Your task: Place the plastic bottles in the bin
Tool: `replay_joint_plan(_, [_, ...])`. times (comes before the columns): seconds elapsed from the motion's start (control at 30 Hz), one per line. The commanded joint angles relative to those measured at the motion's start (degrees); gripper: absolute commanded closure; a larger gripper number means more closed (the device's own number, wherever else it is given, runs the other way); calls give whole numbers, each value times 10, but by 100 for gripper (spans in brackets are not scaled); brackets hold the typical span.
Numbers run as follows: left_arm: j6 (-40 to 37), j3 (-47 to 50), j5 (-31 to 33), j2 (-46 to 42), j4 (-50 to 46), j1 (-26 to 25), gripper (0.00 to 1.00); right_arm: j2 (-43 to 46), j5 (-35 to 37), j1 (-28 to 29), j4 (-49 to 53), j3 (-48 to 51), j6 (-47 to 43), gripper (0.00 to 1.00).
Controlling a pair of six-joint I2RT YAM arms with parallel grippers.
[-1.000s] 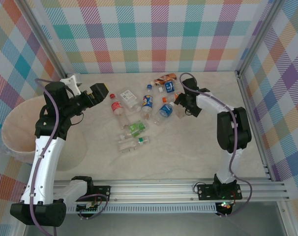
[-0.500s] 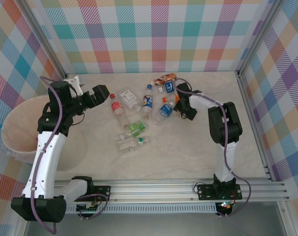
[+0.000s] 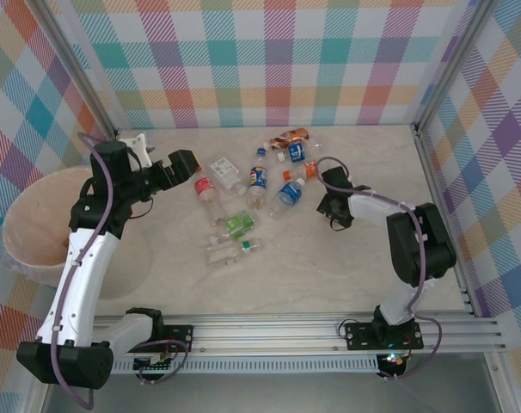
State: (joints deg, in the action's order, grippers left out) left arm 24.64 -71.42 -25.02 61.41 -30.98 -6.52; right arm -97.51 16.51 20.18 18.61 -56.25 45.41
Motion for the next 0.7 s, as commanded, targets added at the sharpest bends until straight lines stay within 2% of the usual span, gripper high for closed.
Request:
replay_joint_plan(0.0, [10, -10, -16, 5, 23, -21, 0, 60, -13, 1, -72, 41, -38, 58])
replay_joint_plan(0.1, [20, -14, -11, 12, 28, -38, 0, 110, -25, 2, -80, 80, -55, 59])
replay_joint_plan(0.2, [39, -9, -13, 23, 51, -58, 0, 166, -67, 1, -112, 123, -84, 62])
replay_joint_plan(0.37, [44, -19, -3, 55, 69, -116, 0, 241, -103, 1, -144, 171, -106, 66])
replay_joint_plan(0.57, [46, -43, 22, 115, 85, -185, 0, 285, -227, 2, -205, 201, -166, 73])
replay_joint_plan(0.67, [64, -41, 40, 143, 115, -211, 0, 293, -257, 5, -214, 203, -171, 73])
